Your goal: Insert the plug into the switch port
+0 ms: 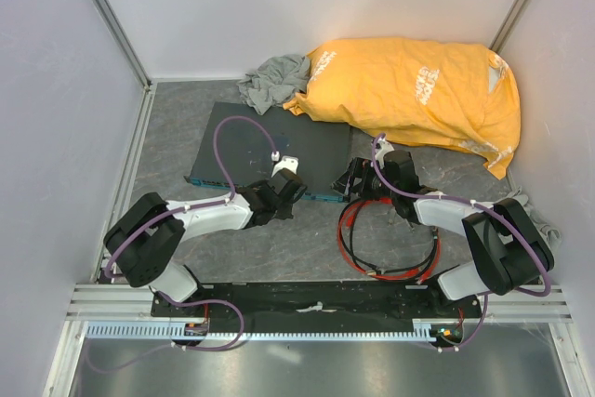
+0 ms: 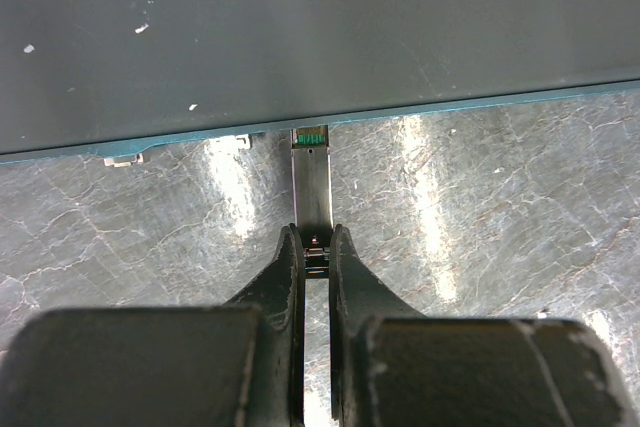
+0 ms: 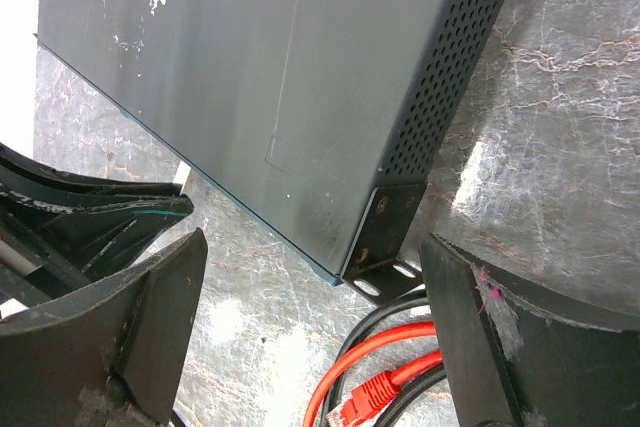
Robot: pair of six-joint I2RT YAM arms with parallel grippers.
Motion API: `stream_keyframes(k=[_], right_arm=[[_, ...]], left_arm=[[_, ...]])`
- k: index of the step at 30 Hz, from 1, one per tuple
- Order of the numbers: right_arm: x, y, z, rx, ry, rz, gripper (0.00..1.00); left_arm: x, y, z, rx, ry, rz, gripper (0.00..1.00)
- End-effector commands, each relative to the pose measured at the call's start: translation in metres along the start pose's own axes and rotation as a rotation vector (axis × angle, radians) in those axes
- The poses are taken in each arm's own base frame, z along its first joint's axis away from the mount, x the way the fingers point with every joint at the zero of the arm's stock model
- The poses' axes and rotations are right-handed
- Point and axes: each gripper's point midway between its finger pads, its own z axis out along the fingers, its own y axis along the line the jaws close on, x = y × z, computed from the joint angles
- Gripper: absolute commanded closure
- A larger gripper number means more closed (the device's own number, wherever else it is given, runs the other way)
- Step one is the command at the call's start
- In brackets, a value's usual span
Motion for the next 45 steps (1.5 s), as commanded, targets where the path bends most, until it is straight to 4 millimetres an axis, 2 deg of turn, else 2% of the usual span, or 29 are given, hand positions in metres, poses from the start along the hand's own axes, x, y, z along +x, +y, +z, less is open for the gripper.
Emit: stream_keyframes(k=[1, 9, 19, 25, 29, 36, 45], right_arm=[[-0.004, 0.004, 0.001, -0.027, -0.02, -0.012, 0.05], [-0.004, 0.004, 0.001, -0.025, -0.02, -0.01, 0.05], [-0.004, 0.005, 0.001, -0.028, -0.022, -0.011, 0.05], [-0.004, 0.005, 0.001, -0.029, -0.023, -0.01, 0.05], [-0.004, 0.005, 0.001, -0.029, -0.023, -0.011, 0.05], [-0.003, 0.005, 0.001, -0.029, -0.021, -0.013, 0.06], [-0.005, 0.005, 0.0, -0.029, -0.026, -0.014, 0.05]], left_arm=[[-0.029, -0.029, 0.001, 0.082, -0.088, -0.023, 0.98], [-0.037, -0.03, 0.001, 0.091, -0.113, 0.017, 0.98], [-0.064, -0.043, -0.005, 0.16, -0.206, 0.074, 0.98], [-0.065, -0.036, 0.003, 0.172, -0.225, 0.049, 0.99], [-0.071, -0.042, 0.007, 0.186, -0.234, 0.033, 0.99], [-0.085, -0.039, 0.016, 0.136, -0.269, 0.006, 0.98], [-0.113, -0.031, 0.001, 0.086, -0.345, -0.027, 0.99]])
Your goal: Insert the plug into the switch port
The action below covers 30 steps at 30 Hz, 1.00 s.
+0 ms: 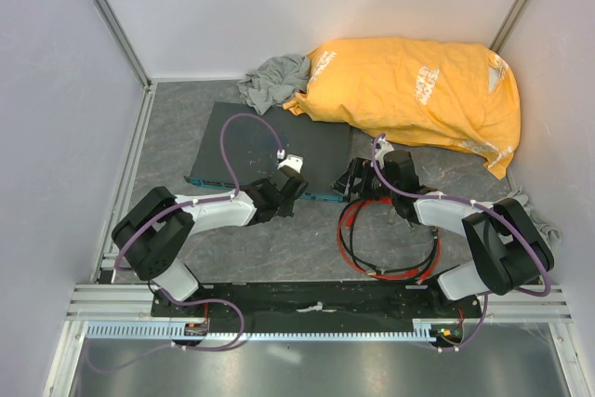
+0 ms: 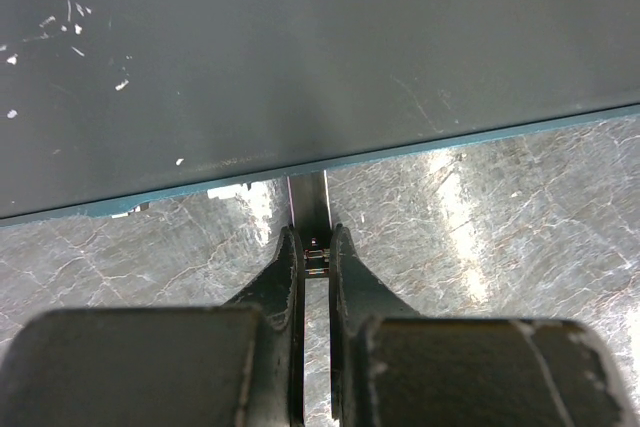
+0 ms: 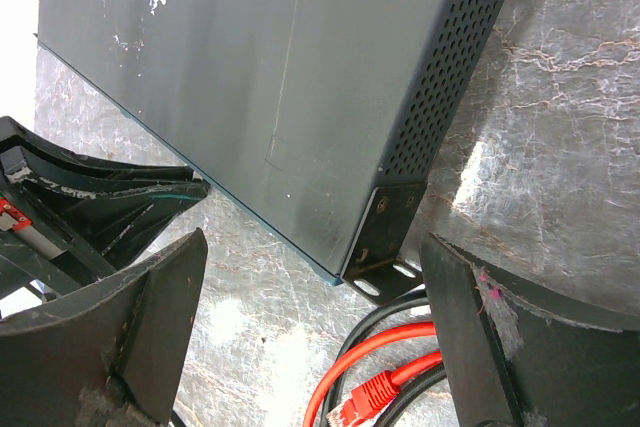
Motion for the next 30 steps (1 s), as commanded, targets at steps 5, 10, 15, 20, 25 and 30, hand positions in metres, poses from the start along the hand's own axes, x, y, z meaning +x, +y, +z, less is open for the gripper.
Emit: stream_keyframes(k=[5, 10, 15, 20, 25, 30], right_arm=[[-0.005, 0.006, 0.0, -0.031, -0.026, -0.014, 0.05], [-0.004, 0.005, 0.0, -0.032, -0.025, -0.014, 0.05], [-0.005, 0.005, 0.0, -0.03, -0.027, -0.014, 0.05], [-0.004, 0.005, 0.0, -0.032, -0.025, -0.016, 0.05], [-0.004, 0.006, 0.0, -0.034, -0.024, -0.014, 0.05], [-0.004, 0.006, 0.0, -0.034, -0.024, -0.014, 0.05]], left_arm=[[-0.118, -0.022, -0.011, 0.06, -0.347, -0.117, 0.98], [-0.127, -0.024, -0.002, 0.046, -0.353, -0.127, 0.96], [-0.126, -0.028, 0.001, 0.061, -0.345, -0.139, 0.79], [-0.111, -0.02, -0.01, 0.049, -0.315, -0.145, 0.51], [-0.089, -0.011, -0.028, 0.021, -0.248, -0.124, 0.28], [-0.053, -0.002, -0.042, -0.007, -0.139, -0.134, 0.32]])
